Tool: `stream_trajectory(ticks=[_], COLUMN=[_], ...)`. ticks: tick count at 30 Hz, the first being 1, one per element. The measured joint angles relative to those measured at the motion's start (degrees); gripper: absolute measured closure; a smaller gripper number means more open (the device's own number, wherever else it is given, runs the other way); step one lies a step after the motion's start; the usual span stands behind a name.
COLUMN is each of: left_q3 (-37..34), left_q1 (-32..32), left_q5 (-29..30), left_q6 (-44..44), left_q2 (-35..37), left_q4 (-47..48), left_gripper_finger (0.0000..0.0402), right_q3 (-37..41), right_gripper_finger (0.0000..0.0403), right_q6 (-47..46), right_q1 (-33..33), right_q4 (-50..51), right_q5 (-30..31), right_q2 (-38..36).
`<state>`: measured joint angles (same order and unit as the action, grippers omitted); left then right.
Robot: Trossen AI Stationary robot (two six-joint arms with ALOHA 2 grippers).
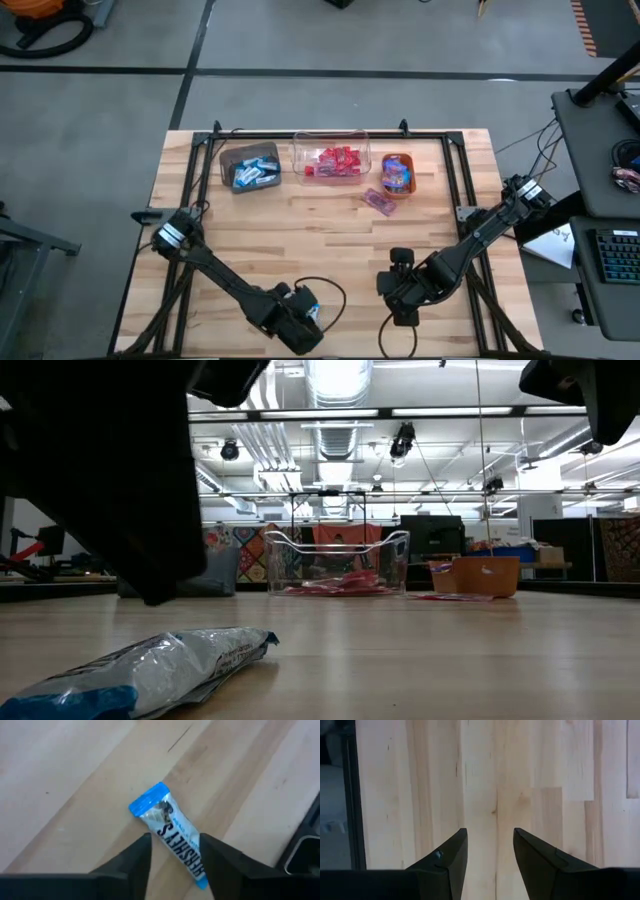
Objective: Sort candy
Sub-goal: Put the white chocolate into the black bin
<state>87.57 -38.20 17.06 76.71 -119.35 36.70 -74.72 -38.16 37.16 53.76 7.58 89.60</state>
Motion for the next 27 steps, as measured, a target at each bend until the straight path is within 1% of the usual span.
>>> stream_trajectory(ticks=[4,7,10,13,17,20,23,27], left_q3=[1.5,1.7,1.7,1.6,1.7,1.6,1.6,1.6], left_q1=[0.0,0.0,0.0,0.0,0.0,0.0,0.0,0.0], left_q5=[2.0,3.0,3.1,3.1,3.1,3.1,3.0,3.0], left_q6=[0.1,0.2,0.5,0.5,0.3,0.3,-0.5,-1.8], left_q2=[-1.6,-2.2,-2.6,-4.0,-4.5,-4.5,-4.5,-4.5], left_q4=[0.2,0.1,-0.2,-0.9,-1.3,-1.1,-1.4,-2.1], left_gripper_finger=[0.0211,0.0188,0.0180,0.0183,0.0197,0.0219,0.0254,0.0316], right_q3=[0.0,0.0,0.0,0.0,0.0,0.0,0.0,0.0], right_gripper_finger=[0.0252,0.0252,0.0252,0.0252,0.0252,0.0252,0.0252,0.0252], right_q6=[-0.4,-0.9,-1.0,-1.0,-0.9,-0.9,-0.9,-0.9], right_q1=[0.1,0.1,0.1,0.1,0.1,0.1,0.1,0.1], right_q4=[0.0,0.0,0.0,0.0,0.0,0.0,0.0,0.0], right_q5=[0.0,0.0,0.0,0.0,0.0,0.0,0.0,0.1], right_q2=[0.0,0.0,0.0,0.0,0.0,0.0,0.0,0.0])
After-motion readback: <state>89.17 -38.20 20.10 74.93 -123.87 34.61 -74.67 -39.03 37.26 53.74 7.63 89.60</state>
